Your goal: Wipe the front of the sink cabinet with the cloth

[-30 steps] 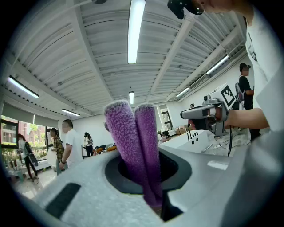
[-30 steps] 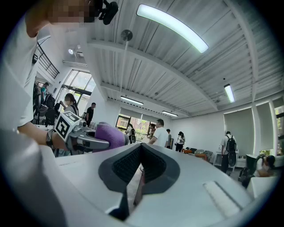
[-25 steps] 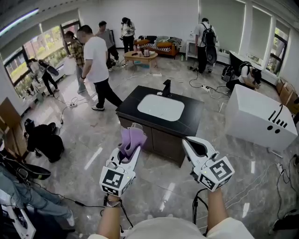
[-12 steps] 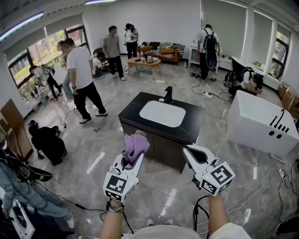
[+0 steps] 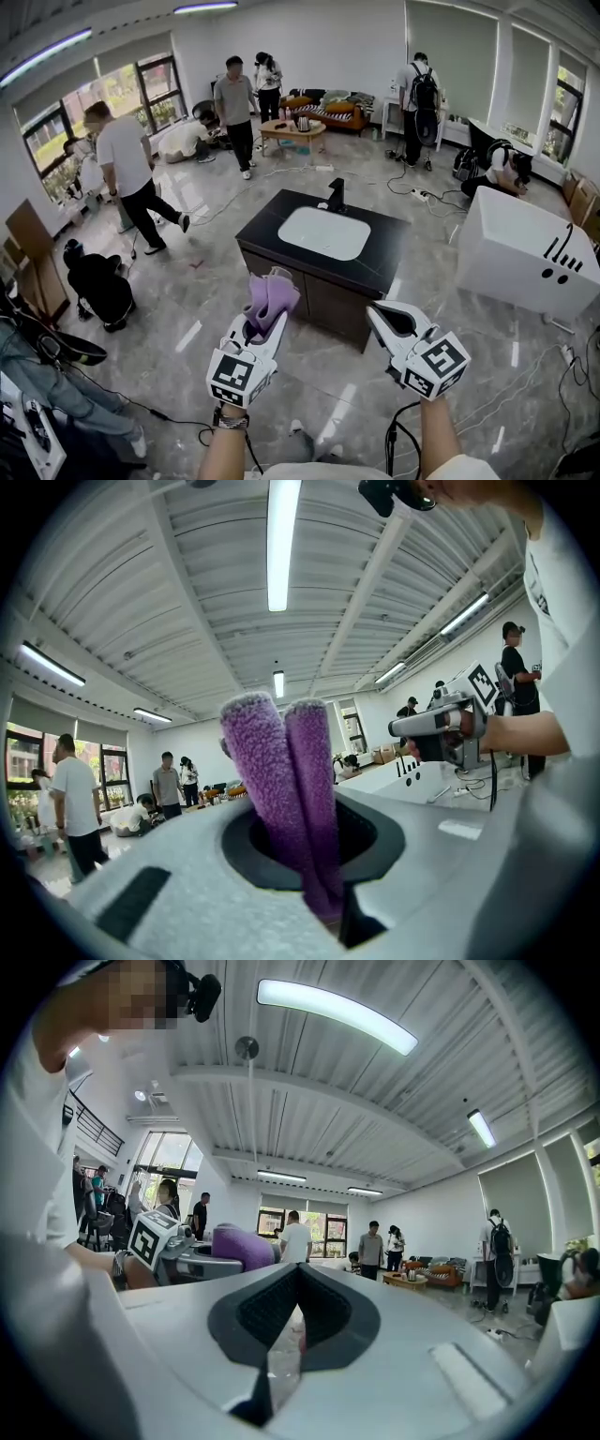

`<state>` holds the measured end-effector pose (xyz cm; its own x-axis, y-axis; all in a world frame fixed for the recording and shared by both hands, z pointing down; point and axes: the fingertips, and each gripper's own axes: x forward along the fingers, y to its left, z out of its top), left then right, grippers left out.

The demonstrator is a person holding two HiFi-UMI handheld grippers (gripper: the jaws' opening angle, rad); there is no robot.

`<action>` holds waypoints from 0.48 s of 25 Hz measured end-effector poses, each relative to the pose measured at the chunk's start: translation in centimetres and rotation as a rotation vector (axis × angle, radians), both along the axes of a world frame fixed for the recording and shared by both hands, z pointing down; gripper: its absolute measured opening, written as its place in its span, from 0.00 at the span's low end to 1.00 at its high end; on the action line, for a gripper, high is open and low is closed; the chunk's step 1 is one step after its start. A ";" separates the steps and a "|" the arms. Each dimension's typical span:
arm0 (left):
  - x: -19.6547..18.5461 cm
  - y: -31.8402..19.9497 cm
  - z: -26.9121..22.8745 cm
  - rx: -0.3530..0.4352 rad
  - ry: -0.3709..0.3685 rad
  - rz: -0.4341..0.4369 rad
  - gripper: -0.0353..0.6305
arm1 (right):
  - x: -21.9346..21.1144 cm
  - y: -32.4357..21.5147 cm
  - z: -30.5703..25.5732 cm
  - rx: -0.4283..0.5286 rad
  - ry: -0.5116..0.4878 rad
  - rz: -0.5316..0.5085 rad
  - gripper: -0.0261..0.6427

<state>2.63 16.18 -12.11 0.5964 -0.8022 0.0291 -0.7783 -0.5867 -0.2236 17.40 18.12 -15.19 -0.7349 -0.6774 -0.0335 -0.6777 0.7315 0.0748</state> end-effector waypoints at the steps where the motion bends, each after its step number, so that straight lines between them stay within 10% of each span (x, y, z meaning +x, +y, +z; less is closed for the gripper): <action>1: 0.1 -0.1 -0.1 0.000 0.000 0.000 0.13 | 0.2 -0.1 0.1 -0.001 0.002 0.001 0.05; 12: 0.0 -6.0 1.5 -0.013 0.021 0.001 0.13 | 0.8 -5.8 1.2 -0.003 0.002 0.026 0.05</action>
